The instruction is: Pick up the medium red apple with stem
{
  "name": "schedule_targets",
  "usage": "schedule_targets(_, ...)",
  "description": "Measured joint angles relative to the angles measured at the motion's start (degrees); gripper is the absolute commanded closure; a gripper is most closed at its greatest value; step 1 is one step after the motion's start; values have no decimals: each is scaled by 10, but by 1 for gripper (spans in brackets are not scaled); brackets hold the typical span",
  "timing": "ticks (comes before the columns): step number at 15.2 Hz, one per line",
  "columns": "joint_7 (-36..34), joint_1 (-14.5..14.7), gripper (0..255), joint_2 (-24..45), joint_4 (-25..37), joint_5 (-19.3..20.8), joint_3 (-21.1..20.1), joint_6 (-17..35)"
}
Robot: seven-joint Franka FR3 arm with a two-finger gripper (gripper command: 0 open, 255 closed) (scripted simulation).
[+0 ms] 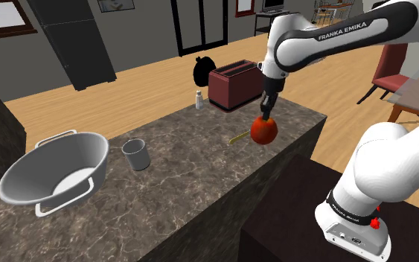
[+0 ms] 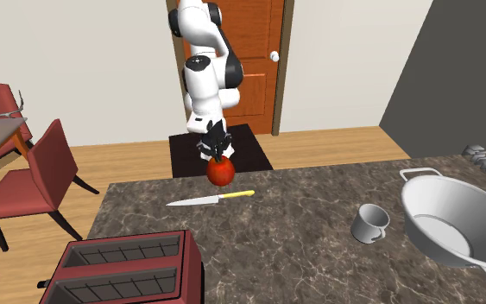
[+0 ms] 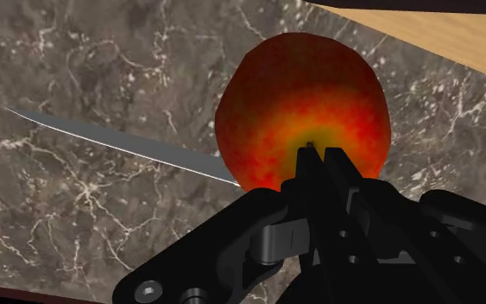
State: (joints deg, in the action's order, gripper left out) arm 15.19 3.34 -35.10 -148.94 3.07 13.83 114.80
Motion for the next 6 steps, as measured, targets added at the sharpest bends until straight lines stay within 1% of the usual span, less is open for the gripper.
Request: schedule_targets(6, -4, 1, 255, -12, 34, -2, -6, -46)
